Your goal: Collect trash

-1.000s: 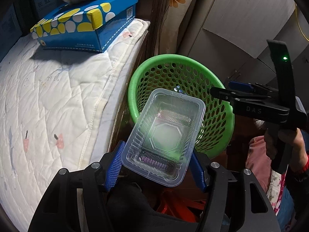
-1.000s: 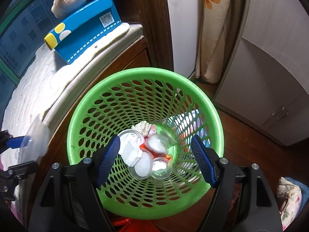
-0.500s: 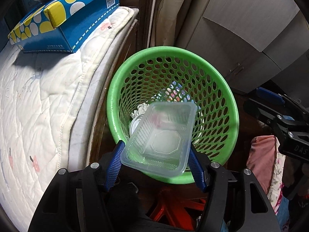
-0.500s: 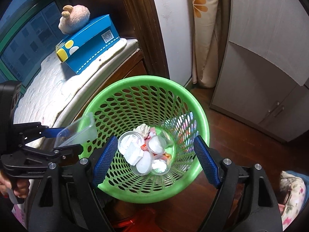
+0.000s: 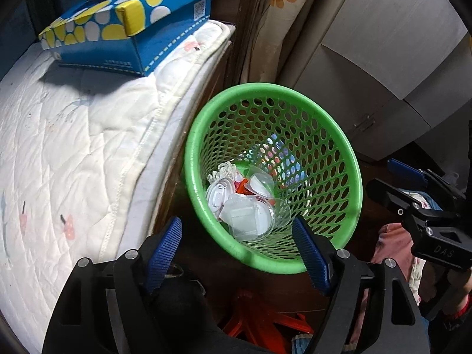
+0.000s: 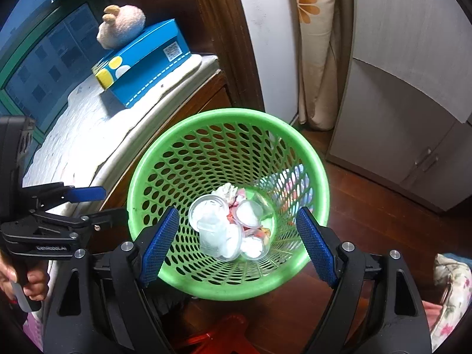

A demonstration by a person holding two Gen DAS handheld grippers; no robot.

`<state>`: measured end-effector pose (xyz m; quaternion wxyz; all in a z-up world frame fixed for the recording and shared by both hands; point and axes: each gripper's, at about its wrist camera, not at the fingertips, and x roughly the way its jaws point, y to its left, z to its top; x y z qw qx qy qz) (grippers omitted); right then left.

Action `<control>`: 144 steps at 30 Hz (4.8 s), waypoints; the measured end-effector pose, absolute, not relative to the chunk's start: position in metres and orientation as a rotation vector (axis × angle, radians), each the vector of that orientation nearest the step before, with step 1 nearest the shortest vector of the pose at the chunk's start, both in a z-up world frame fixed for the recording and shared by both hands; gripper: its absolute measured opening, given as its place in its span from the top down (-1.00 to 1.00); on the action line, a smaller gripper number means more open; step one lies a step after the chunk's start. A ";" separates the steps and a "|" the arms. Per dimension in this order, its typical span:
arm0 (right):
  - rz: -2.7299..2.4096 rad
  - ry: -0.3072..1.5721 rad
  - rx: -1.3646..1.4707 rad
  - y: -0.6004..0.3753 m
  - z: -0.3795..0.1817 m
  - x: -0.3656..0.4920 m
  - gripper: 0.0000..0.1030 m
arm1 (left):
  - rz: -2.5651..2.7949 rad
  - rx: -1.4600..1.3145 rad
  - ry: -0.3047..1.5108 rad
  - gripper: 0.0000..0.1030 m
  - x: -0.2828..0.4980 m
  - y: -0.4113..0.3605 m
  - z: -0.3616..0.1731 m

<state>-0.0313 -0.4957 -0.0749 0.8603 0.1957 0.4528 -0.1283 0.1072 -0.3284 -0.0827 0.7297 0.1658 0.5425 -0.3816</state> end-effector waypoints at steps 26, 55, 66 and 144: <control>0.004 0.911 0.259 -0.344 -0.029 0.021 -0.77 | -0.417 0.157 0.968 -0.83 0.097 -0.117 -0.012; 0.131 0.845 0.121 -0.237 0.002 0.030 -0.86 | -0.075 -0.084 0.870 -0.86 0.054 0.041 0.004; 0.134 0.844 0.136 -0.231 0.000 0.026 -0.86 | -0.032 -0.071 0.846 -0.86 0.043 0.042 0.007; 0.143 0.769 0.143 -0.224 0.010 0.015 -0.91 | 0.149 -0.049 0.714 -0.86 0.021 0.042 0.024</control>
